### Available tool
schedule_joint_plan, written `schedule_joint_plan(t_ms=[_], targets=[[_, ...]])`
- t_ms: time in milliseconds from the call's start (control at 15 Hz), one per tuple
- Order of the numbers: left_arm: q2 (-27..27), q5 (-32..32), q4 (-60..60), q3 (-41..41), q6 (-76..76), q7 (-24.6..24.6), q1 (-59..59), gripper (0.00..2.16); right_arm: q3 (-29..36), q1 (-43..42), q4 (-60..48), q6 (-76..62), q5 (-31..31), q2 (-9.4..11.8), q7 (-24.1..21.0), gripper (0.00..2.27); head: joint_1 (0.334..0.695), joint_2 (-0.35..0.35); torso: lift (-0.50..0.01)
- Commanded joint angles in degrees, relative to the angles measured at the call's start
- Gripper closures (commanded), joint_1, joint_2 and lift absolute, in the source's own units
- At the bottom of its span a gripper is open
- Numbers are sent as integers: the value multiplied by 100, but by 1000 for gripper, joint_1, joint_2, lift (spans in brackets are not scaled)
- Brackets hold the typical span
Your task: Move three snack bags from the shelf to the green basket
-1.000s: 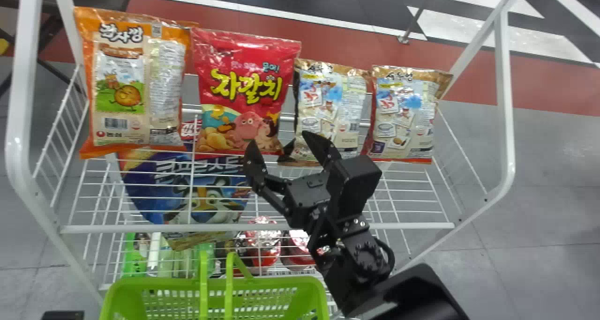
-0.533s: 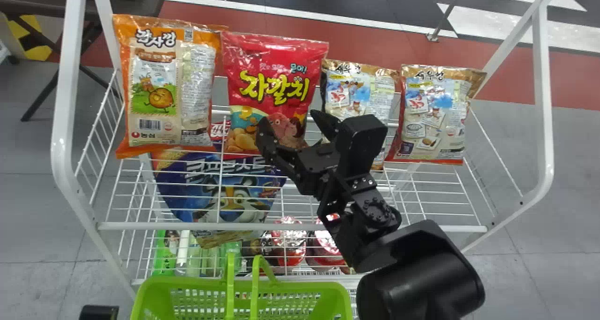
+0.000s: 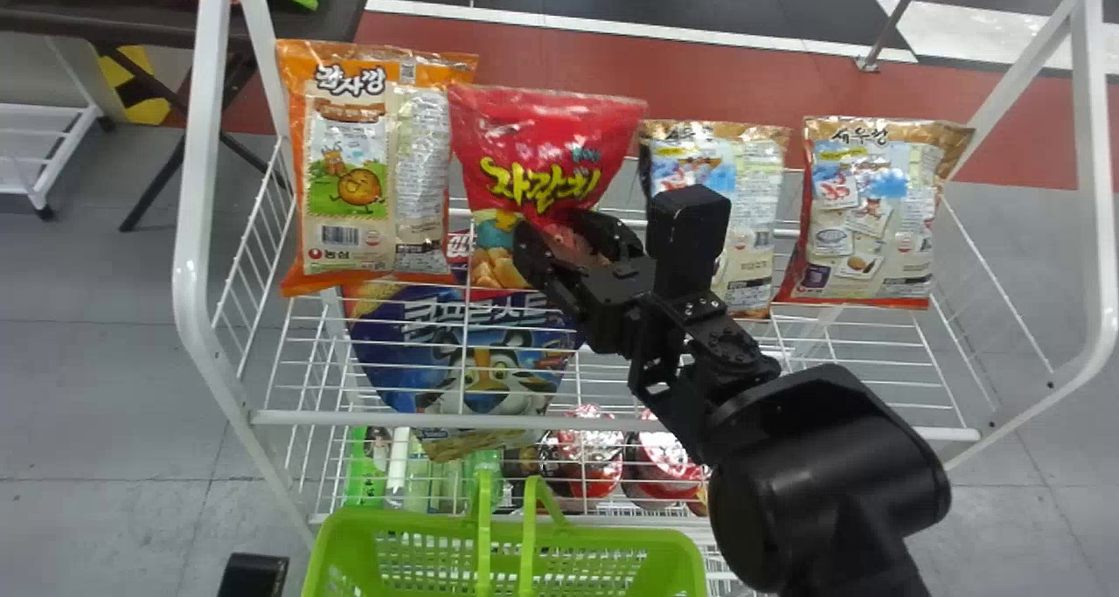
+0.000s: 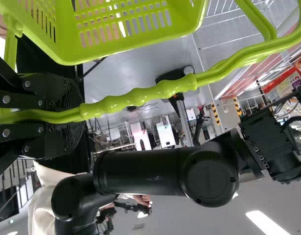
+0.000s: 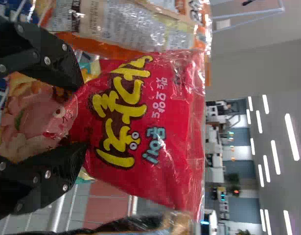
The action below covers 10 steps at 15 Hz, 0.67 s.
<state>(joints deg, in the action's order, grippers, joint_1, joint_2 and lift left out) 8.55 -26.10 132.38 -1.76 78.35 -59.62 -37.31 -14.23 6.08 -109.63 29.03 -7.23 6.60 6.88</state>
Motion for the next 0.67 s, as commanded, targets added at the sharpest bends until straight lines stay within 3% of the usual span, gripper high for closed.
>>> schedule_joint_plan(t_ms=[0, 600], targets=[[-2, 0, -11, 0, 1, 12, 22, 1953, -18, 113, -278, 152, 160, 7, 24, 2145, 695, -140, -48], [-2, -9, 7, -27, 1, 12, 66, 1953, 113, 904, -1737, 345, 327, 78, 121, 2246, 695, -149, -48]])
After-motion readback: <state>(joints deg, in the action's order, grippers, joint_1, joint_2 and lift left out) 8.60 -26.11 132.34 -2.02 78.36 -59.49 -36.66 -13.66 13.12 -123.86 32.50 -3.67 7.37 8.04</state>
